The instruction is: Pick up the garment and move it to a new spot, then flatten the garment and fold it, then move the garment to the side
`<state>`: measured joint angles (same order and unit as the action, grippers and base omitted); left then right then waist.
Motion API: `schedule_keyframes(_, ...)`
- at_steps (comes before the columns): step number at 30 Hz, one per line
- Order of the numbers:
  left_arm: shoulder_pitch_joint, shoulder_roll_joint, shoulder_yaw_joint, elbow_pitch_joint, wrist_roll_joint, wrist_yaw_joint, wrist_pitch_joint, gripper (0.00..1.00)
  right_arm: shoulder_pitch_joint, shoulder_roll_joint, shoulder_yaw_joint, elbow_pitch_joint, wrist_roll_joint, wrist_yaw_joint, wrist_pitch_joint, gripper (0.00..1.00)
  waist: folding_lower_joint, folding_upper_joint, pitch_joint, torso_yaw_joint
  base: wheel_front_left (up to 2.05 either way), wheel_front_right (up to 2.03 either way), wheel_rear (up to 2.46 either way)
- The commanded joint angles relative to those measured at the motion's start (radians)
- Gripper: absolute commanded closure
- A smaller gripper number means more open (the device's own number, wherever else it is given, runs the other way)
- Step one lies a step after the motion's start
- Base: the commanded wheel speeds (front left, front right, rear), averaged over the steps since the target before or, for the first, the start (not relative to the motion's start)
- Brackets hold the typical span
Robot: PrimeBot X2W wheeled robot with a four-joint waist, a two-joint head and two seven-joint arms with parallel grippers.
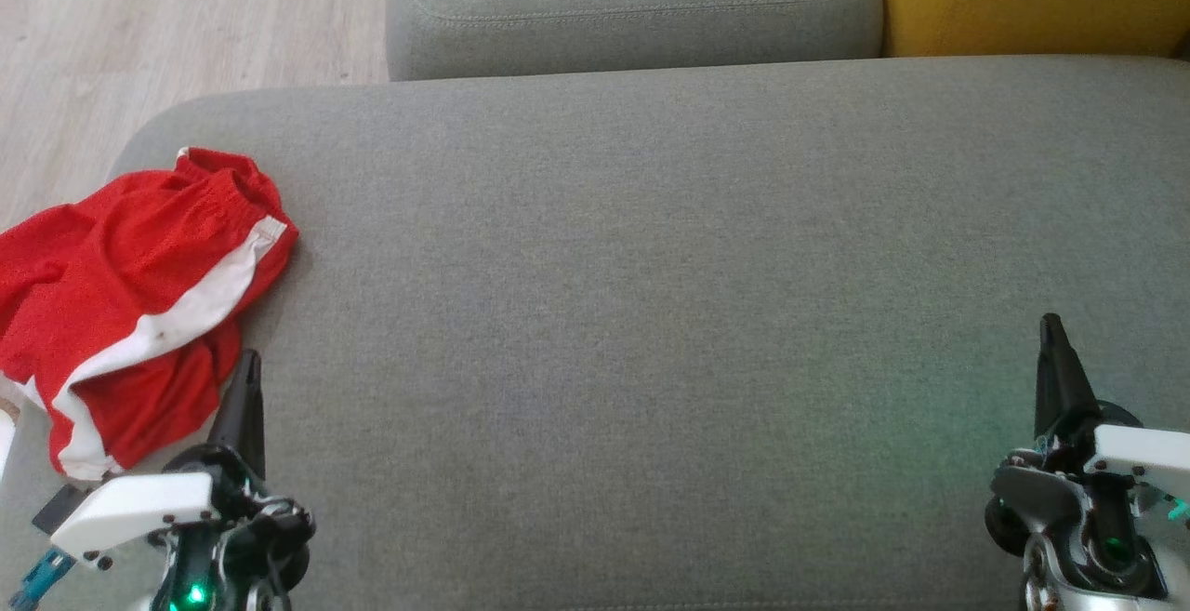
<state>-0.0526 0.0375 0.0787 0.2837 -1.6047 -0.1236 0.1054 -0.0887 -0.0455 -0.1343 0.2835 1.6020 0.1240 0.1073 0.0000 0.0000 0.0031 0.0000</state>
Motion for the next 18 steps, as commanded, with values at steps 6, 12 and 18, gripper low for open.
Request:
schedule_keyframes(6, -0.055, 0.013, 0.035, -0.039, -0.004, -0.007, 0.007, 1.0, -0.019, -0.005, 0.021, -0.039, 0.007, 0.007, 0.006, 1.0, 0.0, 0.0, 0.0, 0.0, 0.0, 0.0, 0.0)
schedule_keyframes(12, -0.055, 0.013, 0.035, -0.039, -0.004, -0.007, 0.007, 1.0, -0.019, -0.005, 0.021, -0.039, 0.007, 0.007, 0.006, 1.0, 0.0, 0.0, 0.0, 0.0, 0.0, 0.0, 0.0)
schedule_keyframes(18, -0.055, 0.013, 0.035, -0.039, -0.004, -0.007, 0.007, 1.0, -0.019, -0.005, 0.021, -0.039, 0.007, 0.007, 0.006, 1.0, 0.0, 0.0, 0.0, 0.0, 0.0, 0.0, 0.0)
